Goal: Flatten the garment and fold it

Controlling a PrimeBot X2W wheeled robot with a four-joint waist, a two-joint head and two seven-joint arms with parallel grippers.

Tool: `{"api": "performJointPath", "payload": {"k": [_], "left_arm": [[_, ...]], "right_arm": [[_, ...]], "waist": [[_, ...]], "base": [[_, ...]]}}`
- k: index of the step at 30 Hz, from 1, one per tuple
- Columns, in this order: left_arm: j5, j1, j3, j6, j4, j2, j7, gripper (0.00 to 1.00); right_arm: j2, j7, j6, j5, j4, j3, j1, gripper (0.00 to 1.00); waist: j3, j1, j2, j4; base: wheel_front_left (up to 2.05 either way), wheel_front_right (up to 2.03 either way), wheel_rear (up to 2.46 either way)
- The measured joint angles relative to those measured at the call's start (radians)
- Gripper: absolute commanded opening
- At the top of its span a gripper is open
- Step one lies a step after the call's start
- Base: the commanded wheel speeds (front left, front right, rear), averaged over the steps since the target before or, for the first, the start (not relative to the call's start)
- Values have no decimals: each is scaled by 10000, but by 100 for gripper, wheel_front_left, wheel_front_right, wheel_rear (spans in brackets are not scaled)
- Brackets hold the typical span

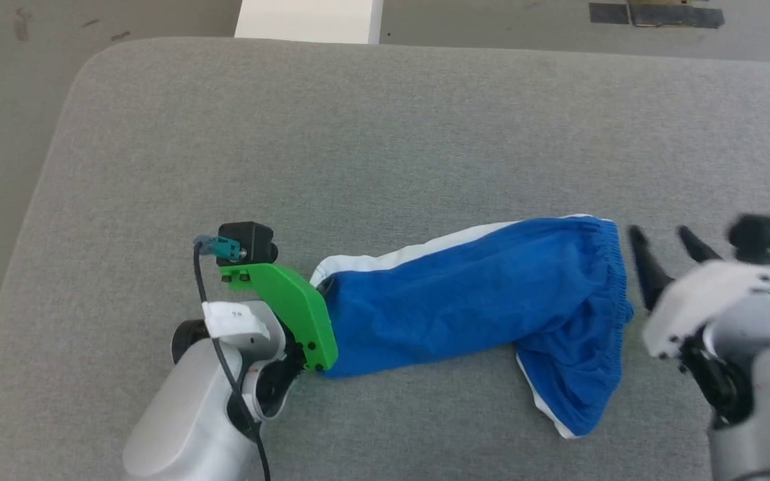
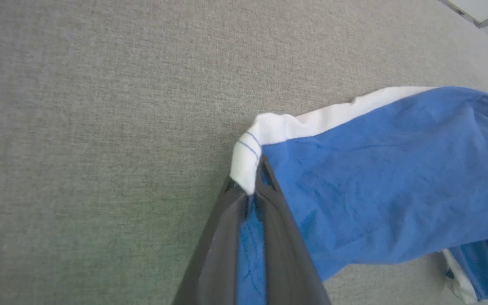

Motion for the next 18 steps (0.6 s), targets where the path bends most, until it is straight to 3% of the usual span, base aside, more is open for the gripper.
{"api": "performJointPath", "payload": {"k": [8, 18], "left_arm": [[-21, 257, -77, 169, -899, -104, -159, 0], [-19, 395, -449, 173, -1147, -370, -192, 0]], "right_arm": [[-1007, 3239, 2, -863, 372, 1124, -1216, 100], [-1381, 3545, 2, -888, 1233, 1638, -1554, 100]], "waist": [[199, 0, 0, 257], [647, 0, 0, 677]], "base": [[0, 0, 0], [0, 0, 0]]}}
